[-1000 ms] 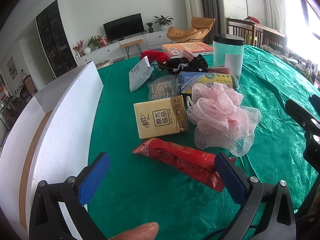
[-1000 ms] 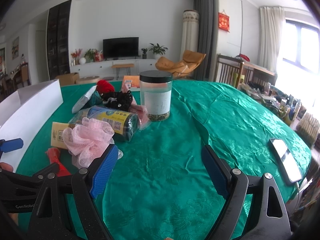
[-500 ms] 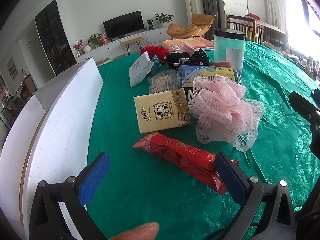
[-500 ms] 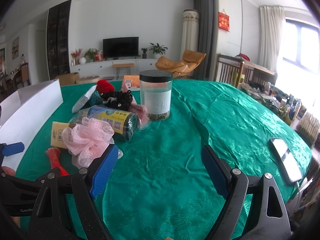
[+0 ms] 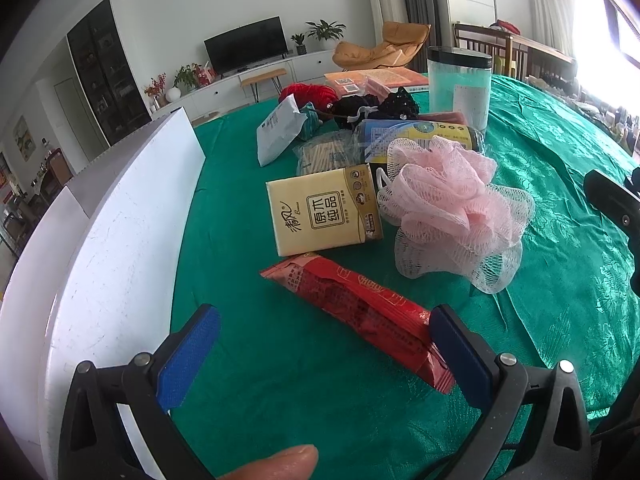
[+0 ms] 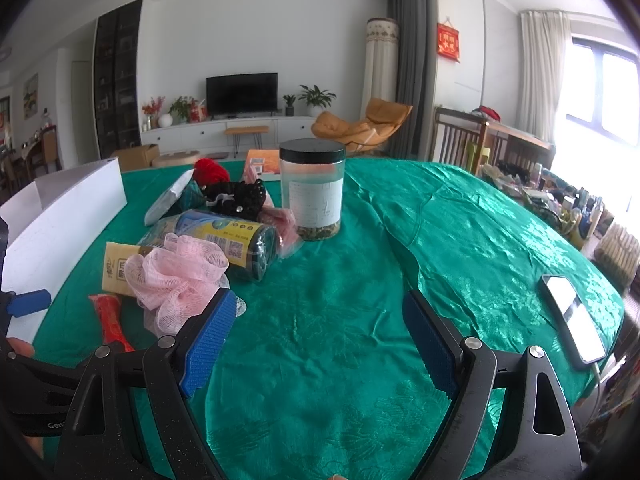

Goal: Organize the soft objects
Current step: 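Move both tools toward the pink mesh bath puff and red snack wrapper, then grasp the pink bath puff with right tool while left tool grasps red snack wrapper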

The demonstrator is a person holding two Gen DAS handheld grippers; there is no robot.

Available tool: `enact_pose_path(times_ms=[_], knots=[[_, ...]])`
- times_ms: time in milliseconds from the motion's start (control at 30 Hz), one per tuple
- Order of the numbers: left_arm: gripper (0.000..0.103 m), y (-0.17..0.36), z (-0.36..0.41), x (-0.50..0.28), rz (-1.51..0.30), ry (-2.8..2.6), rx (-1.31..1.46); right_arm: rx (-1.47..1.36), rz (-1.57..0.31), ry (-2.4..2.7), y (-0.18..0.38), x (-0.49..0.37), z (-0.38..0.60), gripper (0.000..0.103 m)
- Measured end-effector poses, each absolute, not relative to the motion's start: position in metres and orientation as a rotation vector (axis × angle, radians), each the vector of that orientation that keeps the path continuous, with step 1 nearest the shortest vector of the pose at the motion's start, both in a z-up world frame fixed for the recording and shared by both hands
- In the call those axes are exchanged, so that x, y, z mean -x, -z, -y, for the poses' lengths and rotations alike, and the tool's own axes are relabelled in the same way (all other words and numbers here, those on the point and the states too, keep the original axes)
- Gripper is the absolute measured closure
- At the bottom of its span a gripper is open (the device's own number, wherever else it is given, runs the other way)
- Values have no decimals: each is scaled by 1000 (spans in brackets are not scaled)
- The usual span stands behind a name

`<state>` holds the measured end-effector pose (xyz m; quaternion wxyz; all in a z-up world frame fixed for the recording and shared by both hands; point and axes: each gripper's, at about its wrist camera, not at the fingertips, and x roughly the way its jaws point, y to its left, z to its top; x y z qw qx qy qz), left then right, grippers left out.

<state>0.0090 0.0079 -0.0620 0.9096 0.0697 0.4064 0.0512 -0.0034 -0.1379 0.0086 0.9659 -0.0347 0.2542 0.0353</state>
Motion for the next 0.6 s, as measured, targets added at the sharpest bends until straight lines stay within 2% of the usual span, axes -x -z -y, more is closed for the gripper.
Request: enact_pose_path(times_ms=[600], knots=[[0,83,-8,-11,-909,-49,-126,71,-520,-76,-5,5,136,16]])
